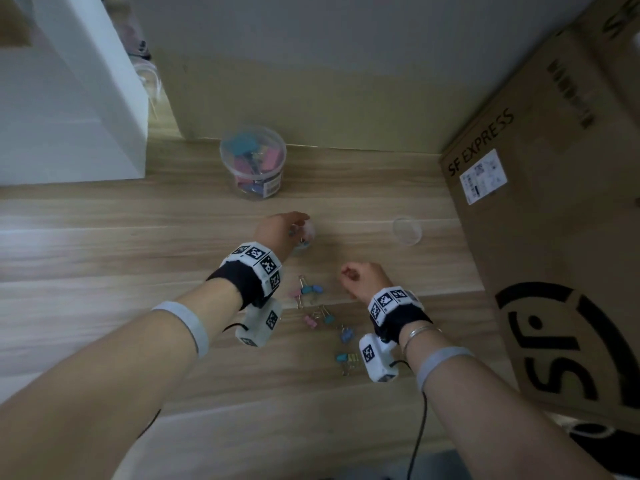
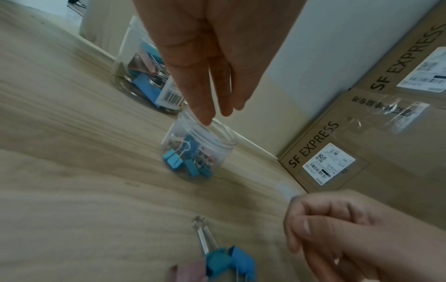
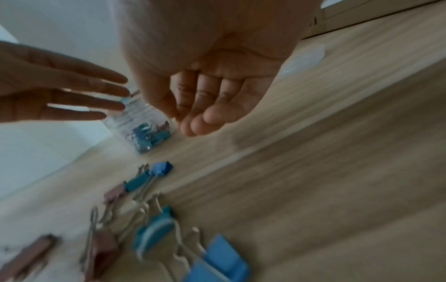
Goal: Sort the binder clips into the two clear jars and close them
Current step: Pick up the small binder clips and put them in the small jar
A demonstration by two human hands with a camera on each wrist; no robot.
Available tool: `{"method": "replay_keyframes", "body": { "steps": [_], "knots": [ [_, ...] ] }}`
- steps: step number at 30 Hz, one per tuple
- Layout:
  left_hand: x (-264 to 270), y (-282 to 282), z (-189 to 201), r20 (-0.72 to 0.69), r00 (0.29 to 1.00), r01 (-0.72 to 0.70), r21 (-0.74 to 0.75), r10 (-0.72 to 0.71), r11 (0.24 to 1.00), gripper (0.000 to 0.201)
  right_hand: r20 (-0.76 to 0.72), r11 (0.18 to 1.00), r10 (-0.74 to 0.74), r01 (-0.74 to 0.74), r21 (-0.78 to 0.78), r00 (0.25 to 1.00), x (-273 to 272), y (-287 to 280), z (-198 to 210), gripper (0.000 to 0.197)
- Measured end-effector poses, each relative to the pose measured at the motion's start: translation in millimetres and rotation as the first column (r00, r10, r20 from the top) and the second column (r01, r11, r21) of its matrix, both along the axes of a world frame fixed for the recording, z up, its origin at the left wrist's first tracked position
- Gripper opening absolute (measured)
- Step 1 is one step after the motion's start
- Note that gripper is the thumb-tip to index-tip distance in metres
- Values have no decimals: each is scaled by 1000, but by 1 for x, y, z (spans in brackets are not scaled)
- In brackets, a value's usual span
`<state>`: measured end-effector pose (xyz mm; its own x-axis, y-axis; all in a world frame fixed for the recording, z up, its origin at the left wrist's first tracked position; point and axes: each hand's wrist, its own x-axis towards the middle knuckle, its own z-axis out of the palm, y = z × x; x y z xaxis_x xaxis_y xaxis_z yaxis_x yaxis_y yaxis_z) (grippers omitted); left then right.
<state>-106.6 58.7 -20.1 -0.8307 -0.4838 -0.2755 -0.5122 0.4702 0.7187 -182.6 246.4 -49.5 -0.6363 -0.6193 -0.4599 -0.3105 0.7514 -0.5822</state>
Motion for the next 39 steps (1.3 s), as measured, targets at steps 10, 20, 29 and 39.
{"method": "replay_keyframes", "body": {
  "steps": [10, 20, 29, 39],
  "knots": [
    [63, 15, -20, 445, 874, 260, -85, -197, 962, 36, 269, 899, 288, -356, 256, 919, 18, 42, 1, 59],
    [79, 42, -39, 455, 855, 263, 34, -249, 964, 73, 93, 794, 526, -527, 302, 845, 39, 42, -6, 84],
    [68, 61, -48, 377, 886, 326, -88, -271, 941, 95, 27, 861, 438, -428, 274, 899, 38, 13, -5, 94],
    [58, 50, -47, 358, 880, 378, -127, -313, 917, 44, -194, 871, 483, -449, 198, 854, 45, 6, -18, 39]
  ]
}}
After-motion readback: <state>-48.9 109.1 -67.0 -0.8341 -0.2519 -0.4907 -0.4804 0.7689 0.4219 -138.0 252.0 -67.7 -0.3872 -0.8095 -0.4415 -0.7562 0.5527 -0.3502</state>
